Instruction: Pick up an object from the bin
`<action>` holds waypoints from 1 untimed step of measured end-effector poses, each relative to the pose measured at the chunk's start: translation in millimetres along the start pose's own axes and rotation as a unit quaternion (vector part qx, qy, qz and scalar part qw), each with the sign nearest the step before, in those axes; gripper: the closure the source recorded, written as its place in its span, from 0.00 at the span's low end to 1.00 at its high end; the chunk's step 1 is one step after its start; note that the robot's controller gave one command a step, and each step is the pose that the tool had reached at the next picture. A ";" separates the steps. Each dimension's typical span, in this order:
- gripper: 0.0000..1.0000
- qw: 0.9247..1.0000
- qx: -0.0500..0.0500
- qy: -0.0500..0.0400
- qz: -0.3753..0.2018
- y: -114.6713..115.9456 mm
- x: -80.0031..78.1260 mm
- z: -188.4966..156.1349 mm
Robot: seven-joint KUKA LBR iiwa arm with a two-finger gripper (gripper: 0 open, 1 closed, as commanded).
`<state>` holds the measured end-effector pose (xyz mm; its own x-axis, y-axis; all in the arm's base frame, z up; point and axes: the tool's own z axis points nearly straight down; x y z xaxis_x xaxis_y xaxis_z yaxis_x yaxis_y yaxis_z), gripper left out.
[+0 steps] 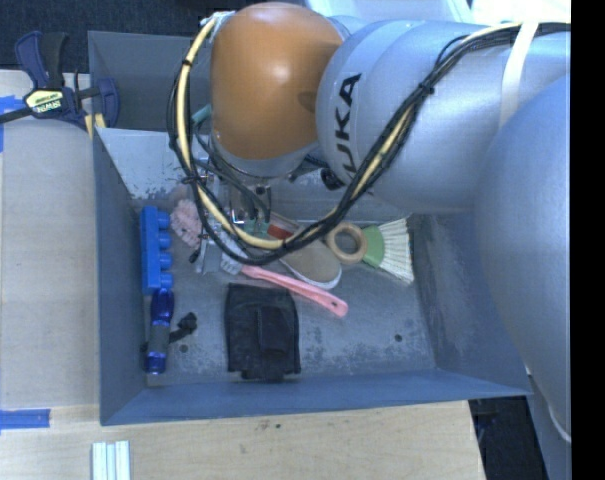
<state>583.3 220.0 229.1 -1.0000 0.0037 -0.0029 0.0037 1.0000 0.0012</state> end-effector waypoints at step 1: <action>0.00 1.000 0.000 0.000 0.000 0.0 0.0 0.0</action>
Offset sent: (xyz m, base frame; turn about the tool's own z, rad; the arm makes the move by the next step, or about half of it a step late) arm -0.0284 -0.0065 -0.0284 -0.0158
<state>583.3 219.9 229.1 -1.0000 0.0037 -0.0029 0.0037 1.0000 0.0012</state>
